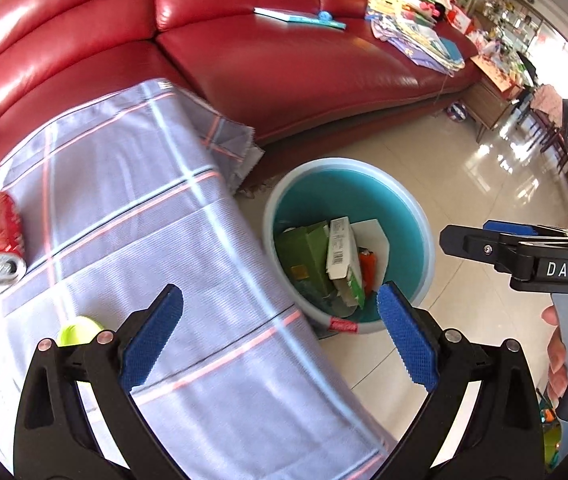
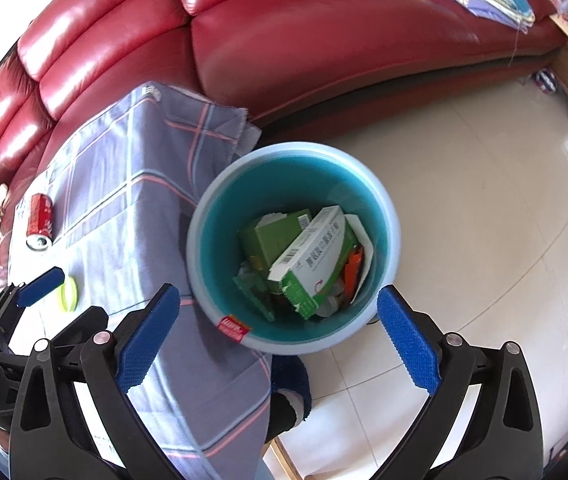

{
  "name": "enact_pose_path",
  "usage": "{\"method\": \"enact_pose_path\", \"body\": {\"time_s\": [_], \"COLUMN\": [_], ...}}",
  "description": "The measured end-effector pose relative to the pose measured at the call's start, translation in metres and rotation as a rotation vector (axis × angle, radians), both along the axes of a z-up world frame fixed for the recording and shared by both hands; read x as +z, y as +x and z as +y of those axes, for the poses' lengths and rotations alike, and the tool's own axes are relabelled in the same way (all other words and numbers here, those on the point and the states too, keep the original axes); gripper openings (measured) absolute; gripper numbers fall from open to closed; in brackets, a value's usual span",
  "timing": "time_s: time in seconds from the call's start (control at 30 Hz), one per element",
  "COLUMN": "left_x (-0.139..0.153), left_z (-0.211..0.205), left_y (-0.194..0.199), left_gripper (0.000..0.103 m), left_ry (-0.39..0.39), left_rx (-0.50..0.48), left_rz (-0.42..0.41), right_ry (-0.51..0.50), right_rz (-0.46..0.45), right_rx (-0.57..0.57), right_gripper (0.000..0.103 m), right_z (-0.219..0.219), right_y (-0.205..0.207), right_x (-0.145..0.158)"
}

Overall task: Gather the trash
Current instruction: 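Move both open tools back over the table toward the can and lid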

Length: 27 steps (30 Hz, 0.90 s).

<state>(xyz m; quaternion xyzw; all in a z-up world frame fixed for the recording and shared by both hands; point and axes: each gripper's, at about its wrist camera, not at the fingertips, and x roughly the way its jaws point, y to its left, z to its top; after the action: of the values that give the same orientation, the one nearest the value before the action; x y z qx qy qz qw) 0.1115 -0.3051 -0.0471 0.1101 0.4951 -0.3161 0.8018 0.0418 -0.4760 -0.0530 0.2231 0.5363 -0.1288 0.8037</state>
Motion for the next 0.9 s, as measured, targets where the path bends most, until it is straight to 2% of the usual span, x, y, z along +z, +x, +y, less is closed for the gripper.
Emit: {"method": "enact_pose_path", "body": {"time_s": [0.6, 0.9], "left_x": [0.018, 0.008], "left_z": [0.139, 0.230], "left_y": [-0.012, -0.010], "left_gripper": [0.094, 0.094], "left_ry": [-0.040, -0.036], "left_rx": [0.179, 0.326], "left_rz": [-0.027, -0.040], "right_ry": [-0.088, -0.099], "right_rz": [-0.021, 0.003], "right_rx": [0.198, 0.320], "right_gripper": [0.099, 0.099], "right_z": [0.129, 0.202], "right_y": [0.014, 0.042], "right_x": [0.035, 0.027]}}
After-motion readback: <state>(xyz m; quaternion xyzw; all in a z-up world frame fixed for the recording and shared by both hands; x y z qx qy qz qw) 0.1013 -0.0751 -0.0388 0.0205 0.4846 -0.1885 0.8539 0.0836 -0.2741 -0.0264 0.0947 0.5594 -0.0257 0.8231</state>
